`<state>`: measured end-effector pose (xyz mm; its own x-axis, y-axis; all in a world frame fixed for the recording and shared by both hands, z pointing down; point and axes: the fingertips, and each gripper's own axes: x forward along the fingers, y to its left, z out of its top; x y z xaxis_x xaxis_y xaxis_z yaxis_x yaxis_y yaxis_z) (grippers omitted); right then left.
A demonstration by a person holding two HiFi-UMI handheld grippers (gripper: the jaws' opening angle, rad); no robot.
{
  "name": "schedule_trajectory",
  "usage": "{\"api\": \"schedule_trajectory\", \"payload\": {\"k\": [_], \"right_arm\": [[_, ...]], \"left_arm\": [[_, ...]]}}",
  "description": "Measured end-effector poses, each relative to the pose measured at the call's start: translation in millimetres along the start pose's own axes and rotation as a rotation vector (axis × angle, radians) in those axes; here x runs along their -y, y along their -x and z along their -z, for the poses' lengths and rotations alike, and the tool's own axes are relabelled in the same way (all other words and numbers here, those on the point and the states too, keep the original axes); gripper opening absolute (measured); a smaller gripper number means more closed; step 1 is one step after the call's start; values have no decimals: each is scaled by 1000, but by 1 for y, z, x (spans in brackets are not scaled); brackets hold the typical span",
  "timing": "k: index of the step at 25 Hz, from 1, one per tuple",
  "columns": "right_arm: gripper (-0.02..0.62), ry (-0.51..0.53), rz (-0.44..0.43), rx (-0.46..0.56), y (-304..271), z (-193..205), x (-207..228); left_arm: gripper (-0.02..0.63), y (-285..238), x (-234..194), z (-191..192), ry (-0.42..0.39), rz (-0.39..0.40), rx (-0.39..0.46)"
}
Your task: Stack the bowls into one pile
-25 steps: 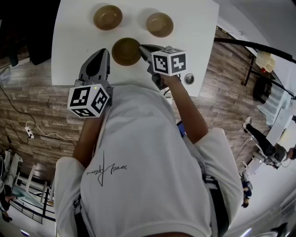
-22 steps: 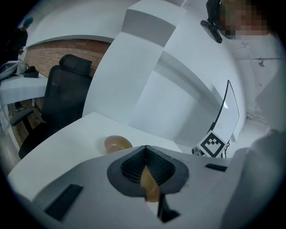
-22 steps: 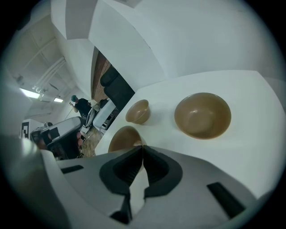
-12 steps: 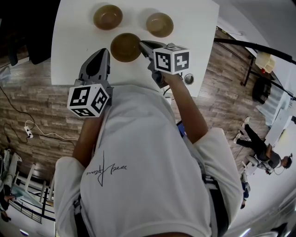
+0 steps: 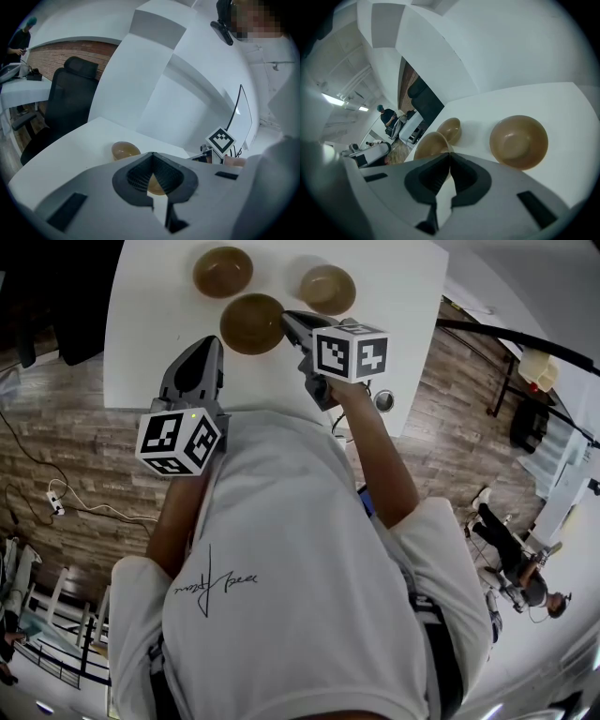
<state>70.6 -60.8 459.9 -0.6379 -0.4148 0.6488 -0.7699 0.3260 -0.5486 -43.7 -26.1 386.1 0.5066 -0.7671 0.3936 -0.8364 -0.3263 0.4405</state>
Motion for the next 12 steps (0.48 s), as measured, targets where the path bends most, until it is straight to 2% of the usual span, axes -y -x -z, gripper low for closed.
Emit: {"api": "schedule_trajectory", "payload": {"k": [12], "right_arm": [[15,19,-17,21,-12,-26,-8]], "left_arm": [[8,0,-4,0,-2,-10,-2]]}}
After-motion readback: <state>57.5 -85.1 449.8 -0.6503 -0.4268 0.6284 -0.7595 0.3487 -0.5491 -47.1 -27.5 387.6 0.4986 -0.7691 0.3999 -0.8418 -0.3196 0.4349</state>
